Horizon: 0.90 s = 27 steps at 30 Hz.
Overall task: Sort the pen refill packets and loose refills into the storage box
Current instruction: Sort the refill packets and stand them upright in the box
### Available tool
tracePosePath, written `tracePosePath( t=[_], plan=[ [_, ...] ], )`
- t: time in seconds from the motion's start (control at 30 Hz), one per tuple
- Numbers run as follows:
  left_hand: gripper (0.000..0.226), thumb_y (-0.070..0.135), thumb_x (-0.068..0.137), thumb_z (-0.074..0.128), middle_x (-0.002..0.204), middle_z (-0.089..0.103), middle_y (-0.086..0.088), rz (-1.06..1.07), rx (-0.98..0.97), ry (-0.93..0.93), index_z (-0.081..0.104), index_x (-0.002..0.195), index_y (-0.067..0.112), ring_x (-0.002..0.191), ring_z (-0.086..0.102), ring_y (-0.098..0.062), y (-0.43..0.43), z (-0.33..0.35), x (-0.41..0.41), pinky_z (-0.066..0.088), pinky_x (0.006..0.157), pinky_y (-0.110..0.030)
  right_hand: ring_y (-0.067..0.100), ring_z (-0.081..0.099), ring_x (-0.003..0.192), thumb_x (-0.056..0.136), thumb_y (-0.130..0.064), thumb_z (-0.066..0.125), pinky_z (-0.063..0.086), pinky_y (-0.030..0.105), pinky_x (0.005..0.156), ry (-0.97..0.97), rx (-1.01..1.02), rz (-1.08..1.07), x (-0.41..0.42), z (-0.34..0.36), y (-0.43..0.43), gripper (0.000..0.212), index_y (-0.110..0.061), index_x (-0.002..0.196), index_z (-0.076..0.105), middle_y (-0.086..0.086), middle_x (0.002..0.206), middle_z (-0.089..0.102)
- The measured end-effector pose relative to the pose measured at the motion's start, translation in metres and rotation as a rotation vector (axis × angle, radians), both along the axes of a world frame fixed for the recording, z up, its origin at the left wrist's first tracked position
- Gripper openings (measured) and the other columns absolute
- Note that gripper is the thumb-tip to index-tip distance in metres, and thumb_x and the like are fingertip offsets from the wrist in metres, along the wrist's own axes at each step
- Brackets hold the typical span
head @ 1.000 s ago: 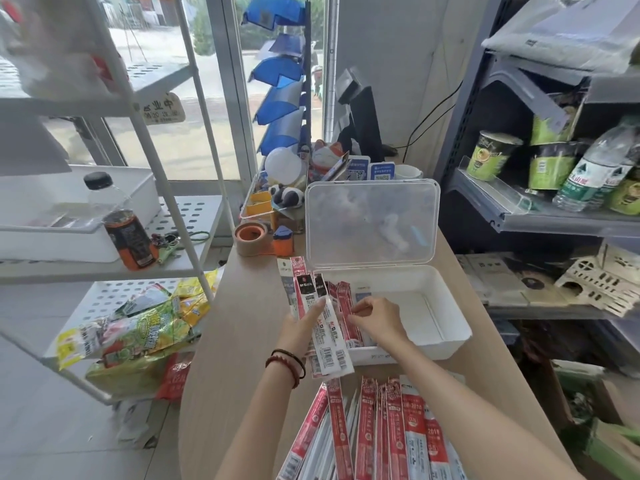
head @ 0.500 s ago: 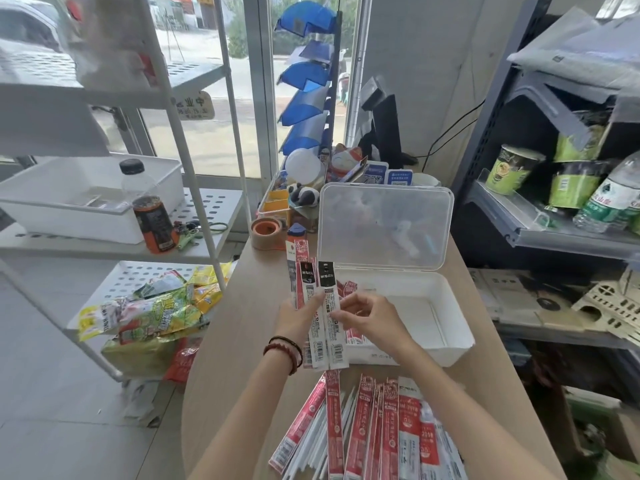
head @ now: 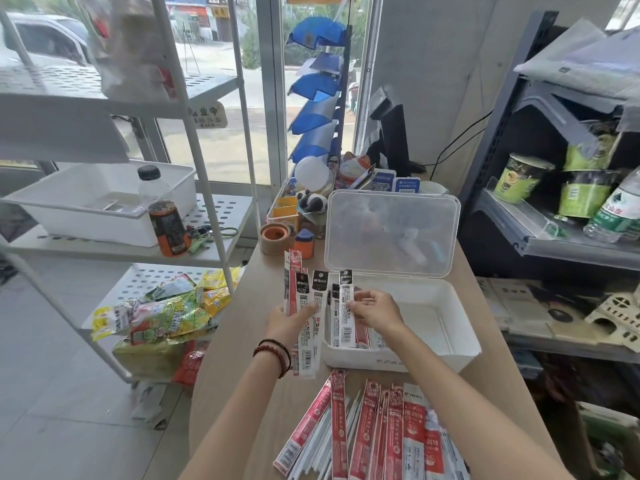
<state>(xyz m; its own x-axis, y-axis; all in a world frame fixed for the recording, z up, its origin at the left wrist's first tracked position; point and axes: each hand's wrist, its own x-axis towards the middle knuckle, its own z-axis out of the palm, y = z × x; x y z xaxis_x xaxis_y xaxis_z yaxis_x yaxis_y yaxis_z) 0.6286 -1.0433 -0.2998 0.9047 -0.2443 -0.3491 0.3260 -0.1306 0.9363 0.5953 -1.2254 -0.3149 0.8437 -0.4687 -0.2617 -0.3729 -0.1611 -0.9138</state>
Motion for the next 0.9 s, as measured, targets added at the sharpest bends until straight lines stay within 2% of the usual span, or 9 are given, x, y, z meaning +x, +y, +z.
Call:
tracePosePath(
  t=[0.07, 0.13, 0.23, 0.37, 0.47, 0.57, 0.7, 0.8, 0.9],
  plan=[
    [0.014, 0.027, 0.082, 0.071, 0.084, 0.065, 0.001, -0.015, -0.001, -0.007, 0.059, 0.085, 0.02, 0.073, 0.06, -0.008, 0.002, -0.001, 0.001, 0.04, 0.055, -0.021, 0.012, 0.064, 0.073, 0.086, -0.013, 0.072, 0.053, 0.016, 0.056, 0.014, -0.021, -0.004, 0.007, -0.001, 0.004, 0.028, -0.011, 0.111, 0.06, 0.0, 0.089, 0.065],
    [0.018, 0.028, 0.08, 0.072, 0.088, 0.068, -0.001, -0.016, -0.002, -0.01, 0.063, 0.092, 0.017, 0.076, 0.062, -0.01, 0.005, -0.004, 0.002, 0.042, 0.056, -0.022, 0.012, 0.064, 0.07, 0.085, -0.013, 0.073, 0.053, 0.016, 0.054, 0.04, -0.081, 0.016, 0.012, -0.002, 0.008, 0.031, -0.011, 0.113, 0.059, -0.003, 0.084, 0.063],
    [0.026, 0.03, 0.078, 0.074, 0.091, 0.069, -0.001, 0.008, -0.008, -0.02, 0.064, 0.097, 0.016, 0.082, 0.064, -0.012, 0.01, -0.005, 0.003, 0.043, 0.061, -0.024, 0.014, 0.067, 0.076, 0.08, -0.016, 0.078, 0.058, 0.025, 0.067, 0.069, -0.222, 0.047, 0.017, -0.006, 0.014, 0.035, -0.013, 0.11, 0.06, -0.003, 0.085, 0.064],
    [0.017, 0.024, 0.083, 0.07, 0.08, 0.061, 0.005, 0.011, -0.001, -0.047, 0.054, 0.077, 0.024, 0.069, 0.053, -0.002, 0.014, 0.0, 0.003, 0.036, 0.054, -0.018, 0.011, 0.063, 0.08, 0.076, -0.021, 0.081, 0.054, 0.025, 0.073, 0.076, -0.372, 0.06, 0.018, -0.013, 0.016, 0.035, -0.012, 0.106, 0.064, -0.003, 0.086, 0.064],
    [0.015, 0.027, 0.082, 0.071, 0.084, 0.062, 0.004, 0.01, 0.007, -0.037, 0.057, 0.086, 0.021, 0.073, 0.056, -0.004, 0.014, -0.001, 0.005, 0.038, 0.058, -0.02, 0.01, 0.062, 0.079, 0.078, -0.022, 0.08, 0.055, 0.026, 0.079, 0.074, -0.42, 0.108, 0.015, -0.017, 0.014, 0.036, -0.011, 0.108, 0.064, -0.003, 0.084, 0.063],
    [0.031, 0.036, 0.078, 0.072, 0.093, 0.064, 0.001, 0.017, 0.027, -0.019, 0.058, 0.1, 0.018, 0.081, 0.058, -0.011, 0.014, 0.0, 0.006, 0.041, 0.073, -0.028, 0.009, 0.063, 0.083, 0.08, -0.023, 0.079, 0.053, 0.02, 0.079, 0.076, -0.426, 0.194, 0.011, -0.017, 0.009, 0.036, -0.014, 0.113, 0.065, -0.004, 0.089, 0.066],
    [0.039, 0.04, 0.076, 0.074, 0.099, 0.067, -0.005, 0.023, 0.045, -0.011, 0.06, 0.102, 0.015, 0.086, 0.061, -0.017, 0.012, -0.002, 0.007, 0.042, 0.073, -0.03, 0.0, 0.061, 0.083, 0.086, -0.034, 0.072, 0.044, 0.005, 0.063, 0.034, -0.404, 0.264, 0.004, -0.005, 0.002, 0.031, -0.019, 0.113, 0.068, -0.008, 0.097, 0.067],
    [0.043, 0.042, 0.073, 0.076, 0.098, 0.07, -0.007, 0.033, 0.037, -0.002, 0.063, 0.103, 0.013, 0.091, 0.065, -0.022, 0.008, -0.002, 0.008, 0.05, 0.078, -0.036, 0.002, 0.067, 0.08, 0.086, -0.042, 0.068, 0.05, 0.01, 0.067, -0.073, -0.276, 0.282, -0.004, 0.012, 0.001, 0.032, -0.02, 0.109, 0.07, -0.01, 0.094, 0.071],
    [0.034, 0.036, 0.076, 0.075, 0.091, 0.07, -0.006, 0.033, 0.013, -0.006, 0.065, 0.099, 0.012, 0.082, 0.066, -0.019, 0.0, 0.003, 0.005, 0.05, 0.066, -0.029, 0.006, 0.071, 0.076, 0.085, -0.046, 0.068, 0.058, 0.021, 0.073, -0.128, -0.17, 0.348, -0.014, 0.02, 0.005, 0.034, -0.02, 0.108, 0.07, -0.006, 0.092, 0.074]
  ],
)
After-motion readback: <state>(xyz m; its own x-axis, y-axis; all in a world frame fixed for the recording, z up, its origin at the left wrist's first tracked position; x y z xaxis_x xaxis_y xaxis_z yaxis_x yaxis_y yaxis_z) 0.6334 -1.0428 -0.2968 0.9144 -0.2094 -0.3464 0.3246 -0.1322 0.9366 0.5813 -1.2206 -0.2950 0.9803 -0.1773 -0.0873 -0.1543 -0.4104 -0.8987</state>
